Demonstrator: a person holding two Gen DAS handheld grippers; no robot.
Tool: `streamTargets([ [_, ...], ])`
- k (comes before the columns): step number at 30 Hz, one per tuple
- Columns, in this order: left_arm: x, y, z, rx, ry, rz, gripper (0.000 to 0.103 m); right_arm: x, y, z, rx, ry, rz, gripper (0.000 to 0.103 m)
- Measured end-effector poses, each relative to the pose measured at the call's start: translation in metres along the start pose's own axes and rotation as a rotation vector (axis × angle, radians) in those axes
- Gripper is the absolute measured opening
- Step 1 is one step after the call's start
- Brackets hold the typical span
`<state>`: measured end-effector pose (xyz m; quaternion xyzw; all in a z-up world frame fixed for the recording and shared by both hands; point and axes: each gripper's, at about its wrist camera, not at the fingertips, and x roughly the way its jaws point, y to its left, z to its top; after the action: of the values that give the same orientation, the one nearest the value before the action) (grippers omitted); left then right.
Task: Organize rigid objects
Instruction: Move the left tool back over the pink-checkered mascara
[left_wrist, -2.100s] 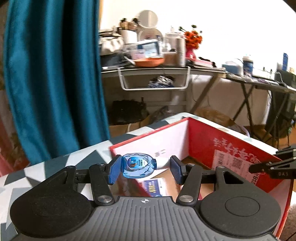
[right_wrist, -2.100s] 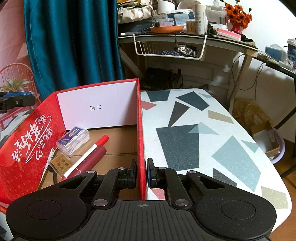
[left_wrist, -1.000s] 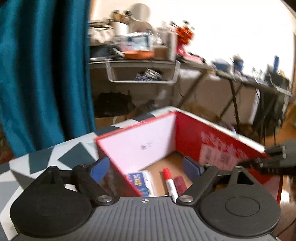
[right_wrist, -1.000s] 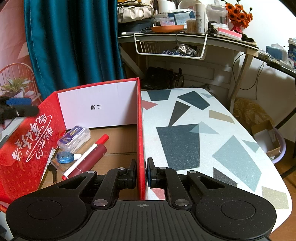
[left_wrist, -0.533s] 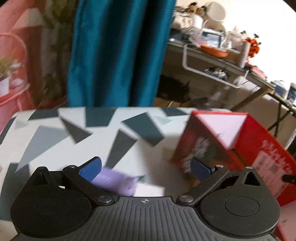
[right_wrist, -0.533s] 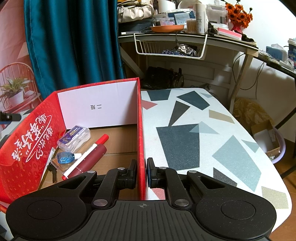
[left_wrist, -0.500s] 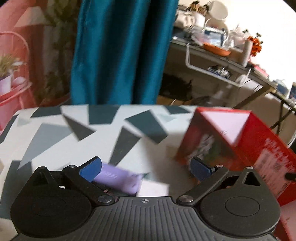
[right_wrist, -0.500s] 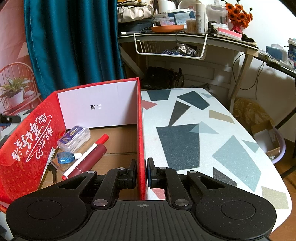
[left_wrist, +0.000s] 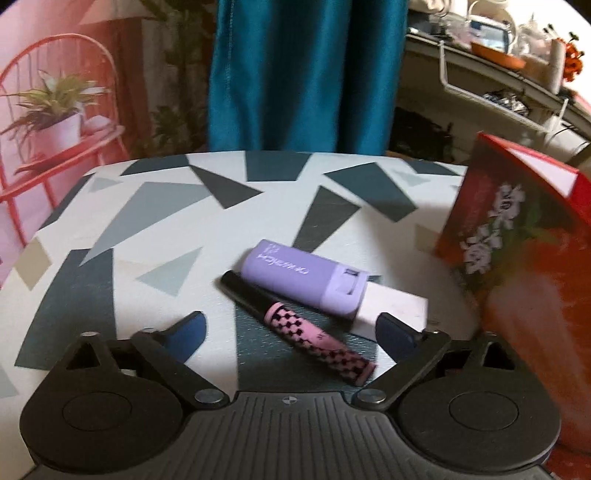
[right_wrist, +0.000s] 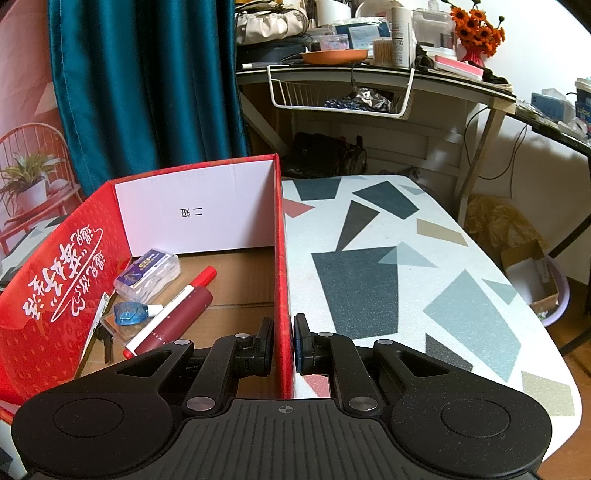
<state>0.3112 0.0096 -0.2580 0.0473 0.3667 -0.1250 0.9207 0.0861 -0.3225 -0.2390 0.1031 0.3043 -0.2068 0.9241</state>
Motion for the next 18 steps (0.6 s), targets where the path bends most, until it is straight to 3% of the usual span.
streamTargets([
  [9,0.014,0.007,0.005,-0.102,0.009,0.058,0.079,-0.001,-0.001,0.0,-0.005,0.003,0.0,0.011],
  [16,0.017,-0.002,0.001,-0.033,-0.005,0.104,0.077,-0.001,-0.001,0.0,-0.005,0.004,0.001,0.011],
  [18,0.016,0.0,0.001,-0.027,-0.008,0.102,0.071,-0.001,-0.001,0.0,-0.006,0.004,0.0,0.011],
])
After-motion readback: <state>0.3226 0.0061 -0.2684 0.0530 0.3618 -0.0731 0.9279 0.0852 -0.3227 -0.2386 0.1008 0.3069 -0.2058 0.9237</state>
